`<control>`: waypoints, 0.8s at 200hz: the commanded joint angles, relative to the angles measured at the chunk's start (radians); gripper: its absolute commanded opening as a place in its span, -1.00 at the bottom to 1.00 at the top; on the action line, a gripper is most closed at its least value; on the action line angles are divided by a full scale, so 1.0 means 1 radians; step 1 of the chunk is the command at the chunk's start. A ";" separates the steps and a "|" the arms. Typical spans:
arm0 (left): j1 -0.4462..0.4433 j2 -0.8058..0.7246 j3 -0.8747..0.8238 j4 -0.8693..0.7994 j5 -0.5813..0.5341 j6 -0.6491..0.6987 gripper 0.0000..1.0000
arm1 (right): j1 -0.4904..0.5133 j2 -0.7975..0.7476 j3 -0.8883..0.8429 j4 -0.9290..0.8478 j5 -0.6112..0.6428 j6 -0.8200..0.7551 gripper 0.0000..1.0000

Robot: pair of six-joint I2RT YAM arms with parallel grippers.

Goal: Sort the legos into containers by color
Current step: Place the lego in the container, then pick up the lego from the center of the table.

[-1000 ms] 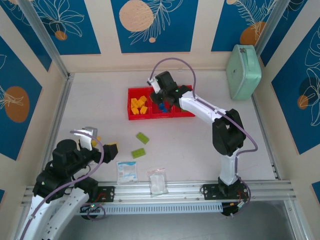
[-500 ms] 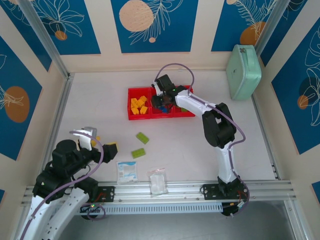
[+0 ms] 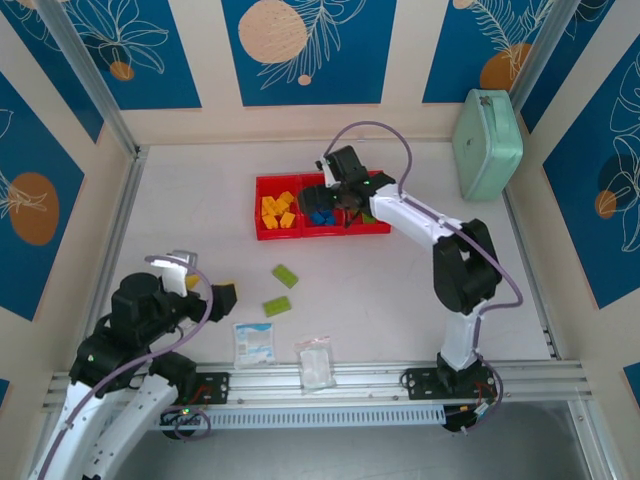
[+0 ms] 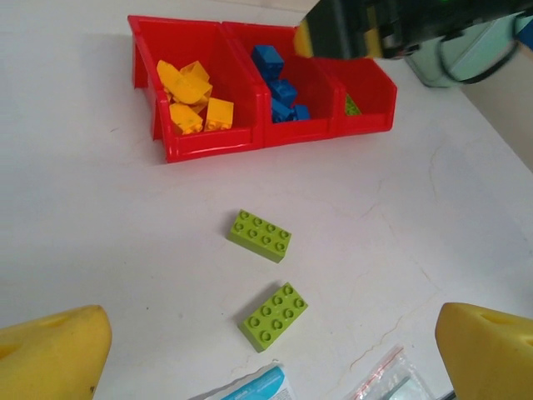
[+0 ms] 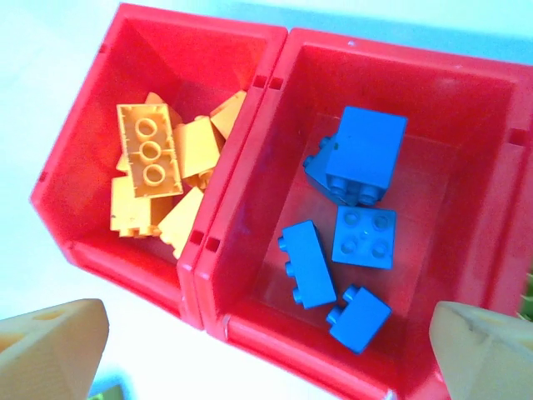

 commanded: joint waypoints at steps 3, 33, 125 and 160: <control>0.007 0.068 0.019 -0.019 0.014 -0.005 0.99 | -0.006 -0.119 -0.075 0.021 -0.002 0.004 0.98; 0.007 0.169 0.034 -0.032 0.035 -0.006 0.99 | 0.011 -0.229 -0.187 0.031 -0.123 -0.085 0.98; 0.006 0.101 0.027 -0.021 0.072 0.000 0.99 | 0.295 0.095 -0.045 -0.120 -0.049 -0.140 0.87; 0.005 0.024 0.024 -0.022 0.045 -0.004 0.99 | 0.350 0.258 0.065 -0.192 0.025 -0.118 0.81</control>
